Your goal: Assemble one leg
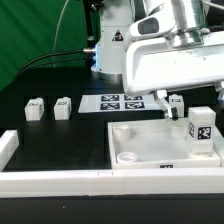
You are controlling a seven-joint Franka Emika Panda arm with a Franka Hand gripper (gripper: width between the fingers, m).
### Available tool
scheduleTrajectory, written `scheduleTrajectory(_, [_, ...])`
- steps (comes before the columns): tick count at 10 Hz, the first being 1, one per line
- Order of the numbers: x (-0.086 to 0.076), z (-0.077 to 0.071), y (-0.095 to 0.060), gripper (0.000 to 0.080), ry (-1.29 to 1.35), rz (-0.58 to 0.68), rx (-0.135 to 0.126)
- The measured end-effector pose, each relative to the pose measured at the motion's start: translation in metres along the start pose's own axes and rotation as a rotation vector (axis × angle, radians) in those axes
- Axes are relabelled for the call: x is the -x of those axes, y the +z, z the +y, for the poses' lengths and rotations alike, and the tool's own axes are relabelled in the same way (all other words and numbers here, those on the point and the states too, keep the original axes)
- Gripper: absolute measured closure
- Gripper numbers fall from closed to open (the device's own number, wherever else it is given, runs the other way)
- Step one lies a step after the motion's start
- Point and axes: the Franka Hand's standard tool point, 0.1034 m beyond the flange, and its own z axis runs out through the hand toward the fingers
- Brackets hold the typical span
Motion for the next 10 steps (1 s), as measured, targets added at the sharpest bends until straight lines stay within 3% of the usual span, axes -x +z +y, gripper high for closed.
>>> scheduleTrajectory(6, [0.0022, -0.0007, 0.0022, 0.015, 0.0, -0.028, -0.006])
scheduleTrajectory(7, [0.0084, -0.0005, 0.0052, 0.015, 0.009, -0.127, -0.021])
scheduleTrajectory(10, [-0.0014, 0.005, 0.0018, 0.015, 0.032, -0.381, -0.059])
